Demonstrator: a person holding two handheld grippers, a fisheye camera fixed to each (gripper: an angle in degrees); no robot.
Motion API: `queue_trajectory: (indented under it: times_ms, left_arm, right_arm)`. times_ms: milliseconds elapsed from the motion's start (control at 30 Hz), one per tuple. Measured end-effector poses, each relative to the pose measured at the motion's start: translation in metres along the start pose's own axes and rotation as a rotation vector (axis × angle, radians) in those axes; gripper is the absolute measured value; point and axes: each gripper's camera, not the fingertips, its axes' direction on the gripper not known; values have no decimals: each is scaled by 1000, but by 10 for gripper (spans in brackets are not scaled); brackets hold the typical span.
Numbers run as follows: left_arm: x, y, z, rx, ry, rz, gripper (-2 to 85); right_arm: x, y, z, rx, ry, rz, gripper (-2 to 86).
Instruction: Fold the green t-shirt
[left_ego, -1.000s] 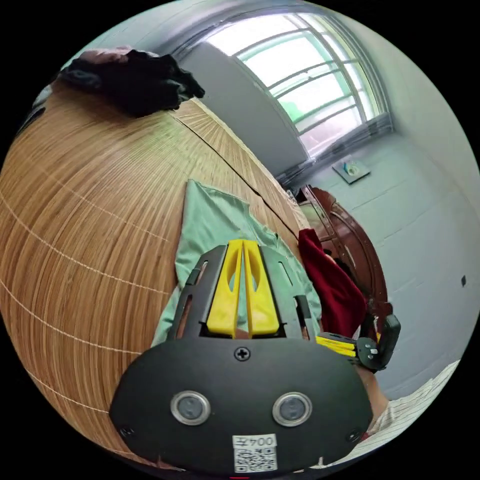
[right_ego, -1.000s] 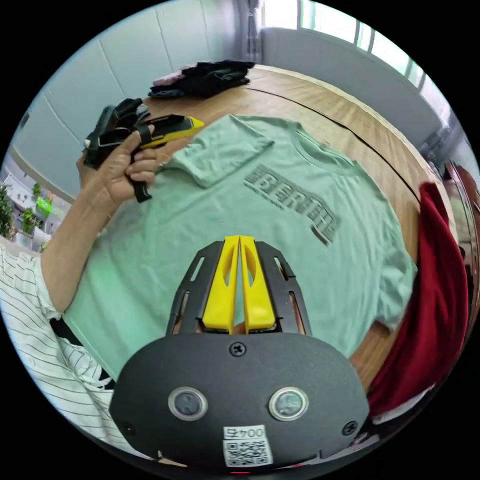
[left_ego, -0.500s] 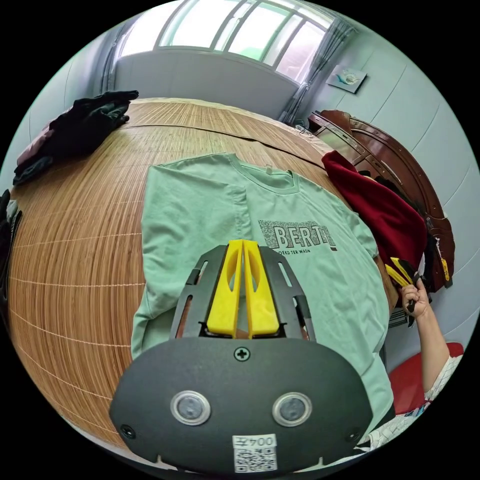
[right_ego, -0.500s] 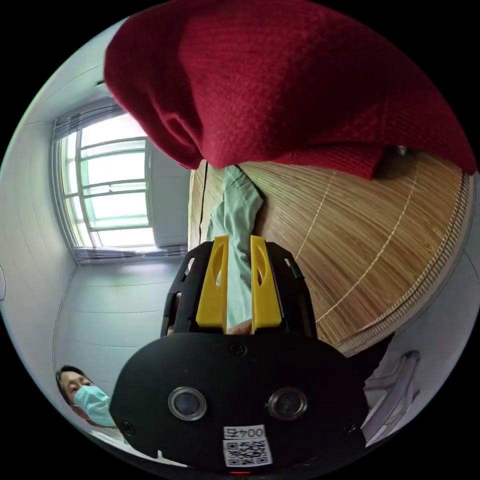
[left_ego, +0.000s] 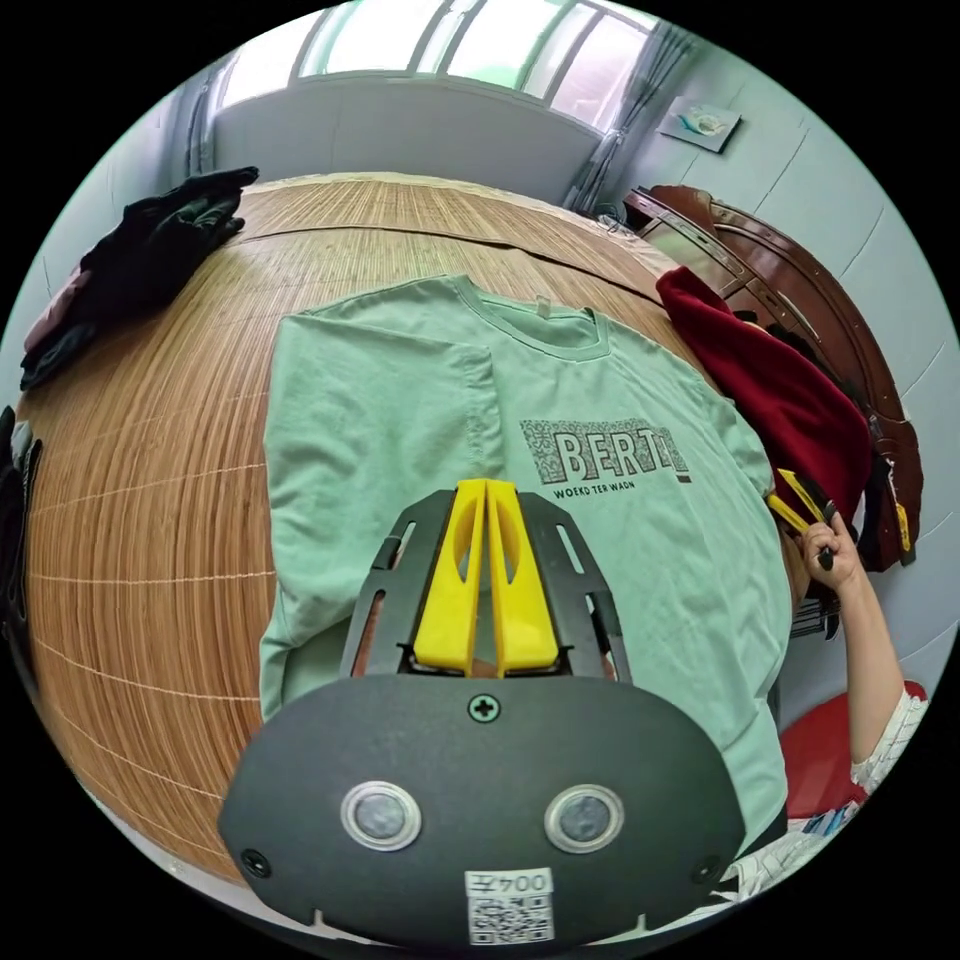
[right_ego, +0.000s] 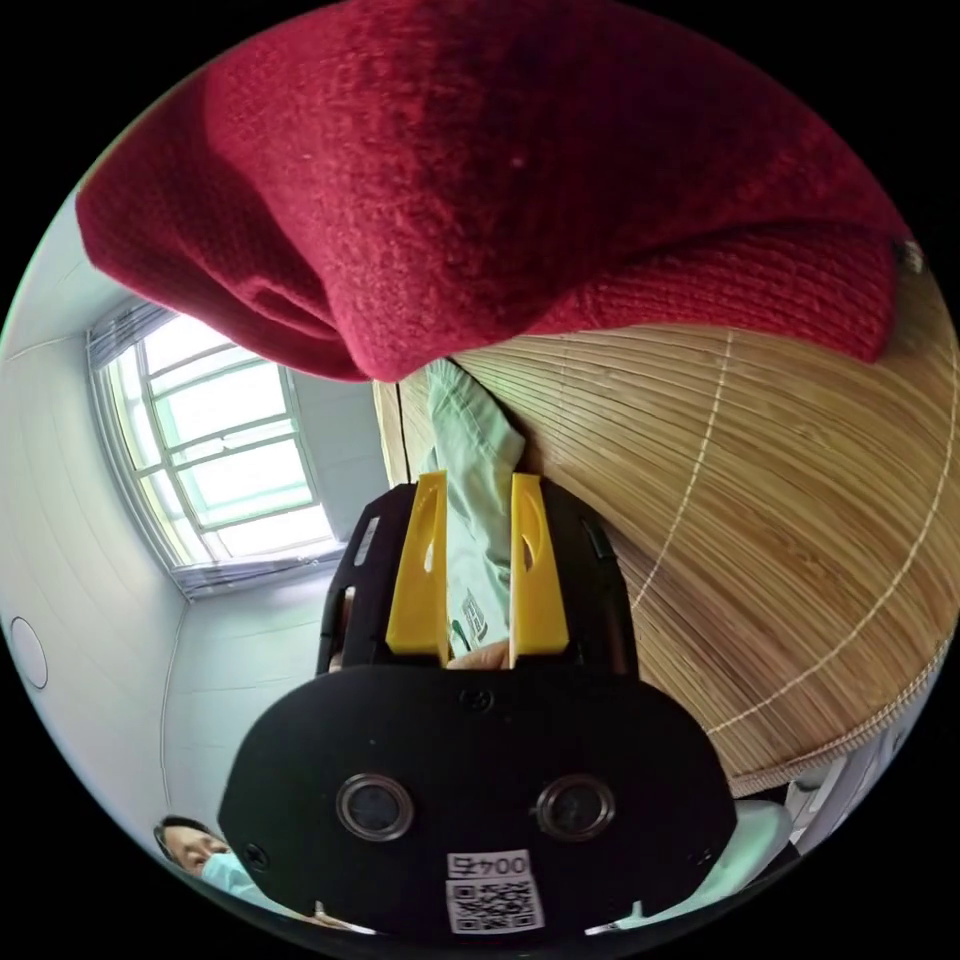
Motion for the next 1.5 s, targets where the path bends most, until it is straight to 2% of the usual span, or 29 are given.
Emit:
queue_trajectory:
  times_ms: [133,200,300,500,667,767,967,1067,1167,1300,1500]
  left_arm:
    - [-4,-2,2,0,29,-27,1]
    - [-1,-3,3,-2,19,-22,1]
    - [4,-5,4,-4,-1,-10,1]
    - [8,-8,5,-6,-23,0,2]
    - [8,-10,5,-6,-26,1,2]
    - [9,-10,5,-6,-35,5,2]
    - [7,-12,5,-7,-40,8,2]
    - [4,-12,5,-7,-35,5,2]
    - [2,-13,4,-8,-39,6,1]
    - [1,-14,4,-10,-53,13,1]
    - [-1,-15,3,-13,-77,23,1]
  right_arm:
    - [-8,18,18,-17,40,-10,14]
    - [-18,33,26,-11,68,-53,4]
    - [-58,73,41,17,169,-236,-2]
    - [-168,196,125,4,645,-853,-4]
    - [-222,354,240,-17,1055,-1451,-7]
    - [-212,442,308,-72,1291,-1771,-8]
    - [-135,574,400,-87,1599,-2335,-7]
    - [-97,603,429,-136,1692,-2464,-1]
    - [-73,616,444,-175,1740,-2504,15]
    - [-79,625,444,-80,1709,-2485,66]
    - [-75,635,406,279,1578,-2573,62]
